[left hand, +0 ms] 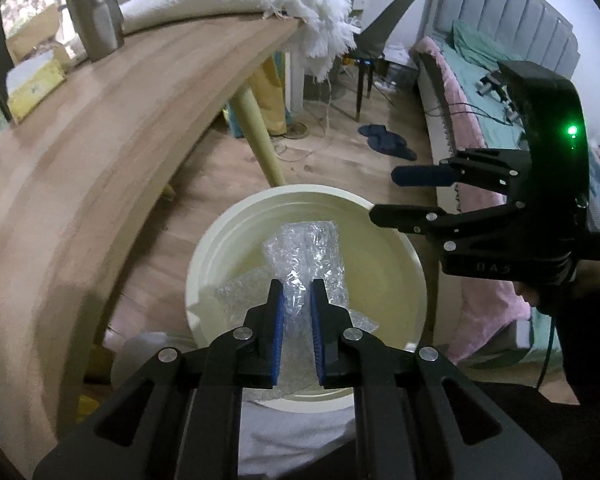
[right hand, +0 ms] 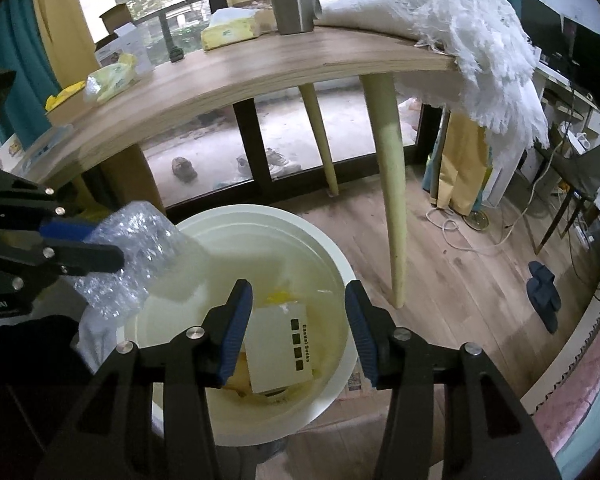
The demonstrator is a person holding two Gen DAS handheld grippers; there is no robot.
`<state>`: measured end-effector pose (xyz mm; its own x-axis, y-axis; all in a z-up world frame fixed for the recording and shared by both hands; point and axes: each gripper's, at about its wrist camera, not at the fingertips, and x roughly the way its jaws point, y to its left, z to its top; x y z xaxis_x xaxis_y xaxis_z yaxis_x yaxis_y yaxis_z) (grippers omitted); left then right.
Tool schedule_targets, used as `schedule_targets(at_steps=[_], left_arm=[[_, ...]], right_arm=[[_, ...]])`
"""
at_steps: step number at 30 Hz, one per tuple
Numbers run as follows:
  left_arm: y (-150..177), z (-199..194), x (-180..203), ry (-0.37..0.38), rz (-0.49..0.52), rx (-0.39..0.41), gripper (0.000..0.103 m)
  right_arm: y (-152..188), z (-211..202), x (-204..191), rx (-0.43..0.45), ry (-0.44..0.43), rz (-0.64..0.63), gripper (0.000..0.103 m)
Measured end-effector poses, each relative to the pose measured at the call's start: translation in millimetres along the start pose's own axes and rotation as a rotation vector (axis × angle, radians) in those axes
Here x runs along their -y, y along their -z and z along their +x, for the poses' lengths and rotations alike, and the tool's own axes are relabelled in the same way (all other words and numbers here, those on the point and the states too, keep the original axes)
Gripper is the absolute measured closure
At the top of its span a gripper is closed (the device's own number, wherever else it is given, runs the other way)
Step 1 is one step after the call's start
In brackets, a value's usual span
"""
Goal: Collect trash
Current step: 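Open the right gripper over the bucket while the left lowers and releases the bubble wrap, then move both grippers back over the table toward the remaining bags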
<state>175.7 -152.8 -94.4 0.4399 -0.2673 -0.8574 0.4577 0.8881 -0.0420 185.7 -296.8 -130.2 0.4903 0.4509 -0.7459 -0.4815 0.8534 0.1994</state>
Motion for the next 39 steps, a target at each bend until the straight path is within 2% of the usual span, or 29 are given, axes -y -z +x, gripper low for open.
schedule_targets(at_steps=[8,11,15,23,39], left_arm=[[2.8,-2.3,-2.4,0.027,-0.013,0.003,0.066],[4.2,-5.8,-2.9,0.033,-0.017,0.017,0.063],[6.2,-13.1,-2.3,0.045,-0.022,0.047,0.047],[13.9,-34.6,-9.1,0.049,-0.051,0.107,0.044],[46.6,-90.2,-45.9,-0.005,-0.143,0.226,0.044]], right_arm=[[-1.1,-5.7,1.6,0.006,0.025,0.001,0.055],[-4.2,-6.4,-1.2,0.009,0.029,-0.009,0.055],[-6.3,-10.6,-5.6,0.015,0.034,-0.023,0.055],[-13.7,-21.1,-19.4,0.027,0.054,-0.062,0.055],[-43.4,-37.1,-75.5,0.062,0.057,-0.190,0.055]])
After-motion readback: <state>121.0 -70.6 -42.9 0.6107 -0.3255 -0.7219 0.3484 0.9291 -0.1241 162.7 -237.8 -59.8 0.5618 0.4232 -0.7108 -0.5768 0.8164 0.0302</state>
